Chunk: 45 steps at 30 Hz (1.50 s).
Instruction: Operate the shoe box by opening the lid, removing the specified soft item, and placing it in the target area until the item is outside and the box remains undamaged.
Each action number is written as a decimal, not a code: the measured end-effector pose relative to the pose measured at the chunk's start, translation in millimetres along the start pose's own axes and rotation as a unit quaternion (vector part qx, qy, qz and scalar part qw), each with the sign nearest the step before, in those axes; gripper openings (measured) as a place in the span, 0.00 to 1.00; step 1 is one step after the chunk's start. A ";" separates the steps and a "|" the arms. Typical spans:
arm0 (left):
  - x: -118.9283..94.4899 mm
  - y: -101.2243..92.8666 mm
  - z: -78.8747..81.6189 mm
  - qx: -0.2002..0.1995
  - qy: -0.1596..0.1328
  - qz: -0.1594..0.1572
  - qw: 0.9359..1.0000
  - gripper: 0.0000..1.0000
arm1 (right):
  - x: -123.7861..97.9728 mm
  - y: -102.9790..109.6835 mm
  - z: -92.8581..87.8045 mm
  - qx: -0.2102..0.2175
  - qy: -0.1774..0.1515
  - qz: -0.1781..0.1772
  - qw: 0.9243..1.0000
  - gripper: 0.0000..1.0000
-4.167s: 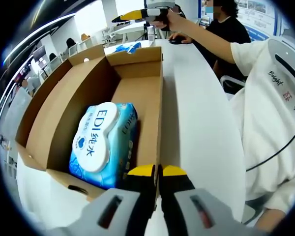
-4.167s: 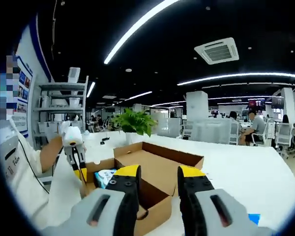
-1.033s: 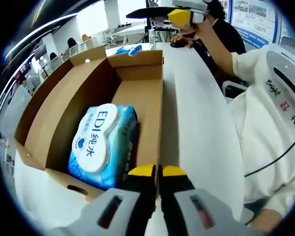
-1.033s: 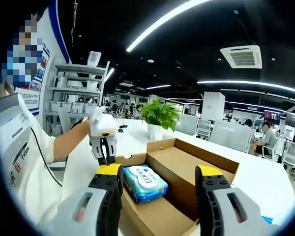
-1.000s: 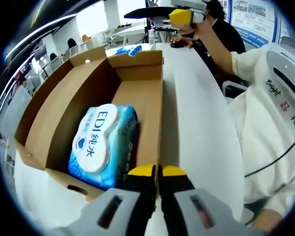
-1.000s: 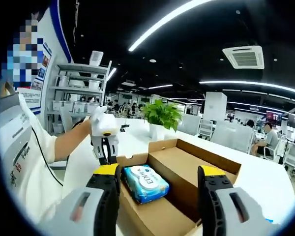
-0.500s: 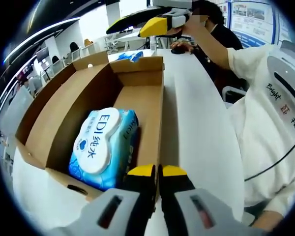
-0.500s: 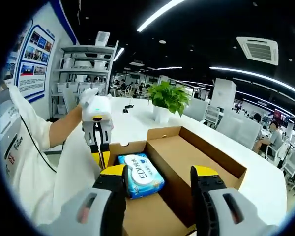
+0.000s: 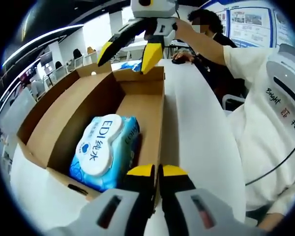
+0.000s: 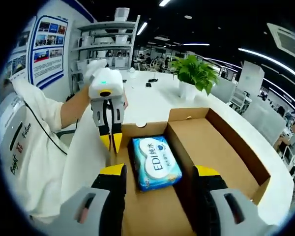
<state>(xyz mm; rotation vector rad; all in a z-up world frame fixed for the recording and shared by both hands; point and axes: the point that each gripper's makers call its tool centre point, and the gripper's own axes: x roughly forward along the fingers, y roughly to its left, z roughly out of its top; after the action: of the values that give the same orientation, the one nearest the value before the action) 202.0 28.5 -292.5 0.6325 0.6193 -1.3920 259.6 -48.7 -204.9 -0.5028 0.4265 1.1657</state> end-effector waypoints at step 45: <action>2.2 0.6 -9.0 -0.007 0.070 0.000 0.998 0.03 | 72.1 11.5 -17.1 -0.106 0.132 0.071 0.983 0.66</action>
<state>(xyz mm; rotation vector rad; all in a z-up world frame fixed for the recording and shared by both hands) 202.6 33.5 -300.2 0.7221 0.7393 -1.3504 272.2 -0.7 -261.0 -0.8294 0.5767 1.2956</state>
